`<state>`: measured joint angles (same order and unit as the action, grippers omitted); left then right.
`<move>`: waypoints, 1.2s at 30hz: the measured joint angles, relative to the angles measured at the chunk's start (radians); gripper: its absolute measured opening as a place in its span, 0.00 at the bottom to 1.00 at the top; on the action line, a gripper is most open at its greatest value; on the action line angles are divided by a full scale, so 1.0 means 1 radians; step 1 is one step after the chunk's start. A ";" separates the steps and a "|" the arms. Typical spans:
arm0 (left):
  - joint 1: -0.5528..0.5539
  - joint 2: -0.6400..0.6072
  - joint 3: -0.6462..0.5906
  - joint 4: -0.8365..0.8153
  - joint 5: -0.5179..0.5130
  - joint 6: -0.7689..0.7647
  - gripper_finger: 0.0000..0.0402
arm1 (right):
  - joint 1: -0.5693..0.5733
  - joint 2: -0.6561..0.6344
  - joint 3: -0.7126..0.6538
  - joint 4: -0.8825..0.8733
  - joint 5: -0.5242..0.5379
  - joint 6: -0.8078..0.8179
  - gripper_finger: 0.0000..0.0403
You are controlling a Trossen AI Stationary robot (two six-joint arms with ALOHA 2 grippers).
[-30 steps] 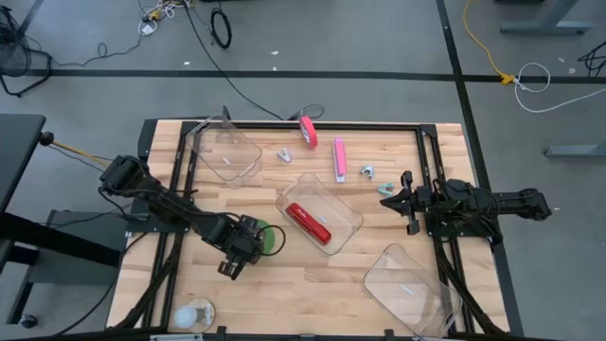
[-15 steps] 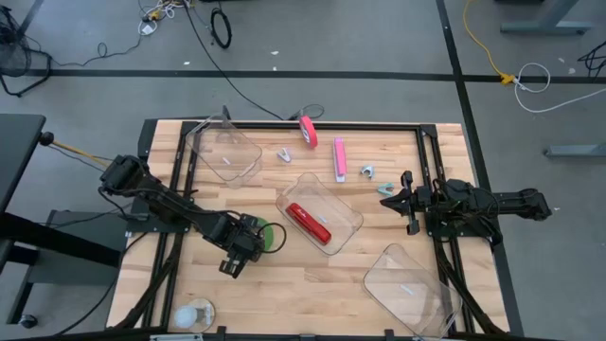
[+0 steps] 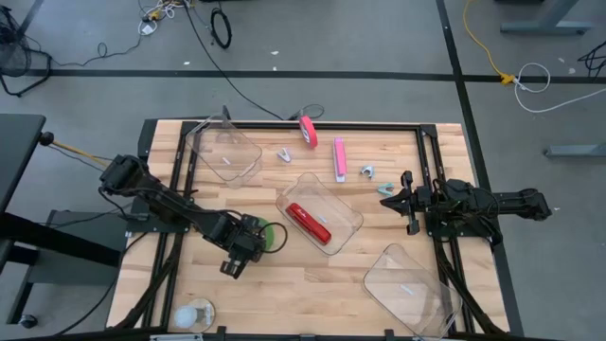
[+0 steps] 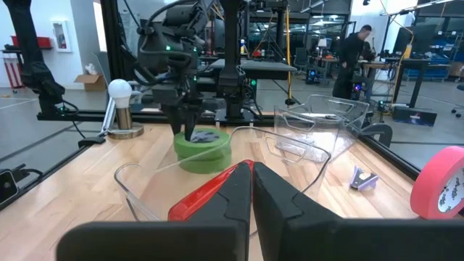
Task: Pick and place Stapler, Stapler remover, tape
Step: Put the green tape into the top transparent bin
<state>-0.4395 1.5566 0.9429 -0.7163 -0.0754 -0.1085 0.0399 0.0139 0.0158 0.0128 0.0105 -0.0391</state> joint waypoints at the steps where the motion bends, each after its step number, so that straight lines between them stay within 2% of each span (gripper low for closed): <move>1: 0.000 0.000 0.007 -0.008 0.000 0.005 0.24 | 0.000 0.000 0.000 0.000 0.000 0.000 0.04; 23: 0.019 -0.001 0.213 -0.156 -0.018 0.043 0.23 | 0.000 0.000 0.000 0.000 0.000 0.000 0.04; 36: 0.109 -0.001 0.386 -0.249 -0.062 0.102 0.23 | 0.000 0.000 0.000 0.000 0.000 0.000 0.04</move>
<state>-0.3304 1.5555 1.3288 -0.9654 -0.1372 -0.0062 0.0402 0.0139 0.0158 0.0128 0.0104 -0.0391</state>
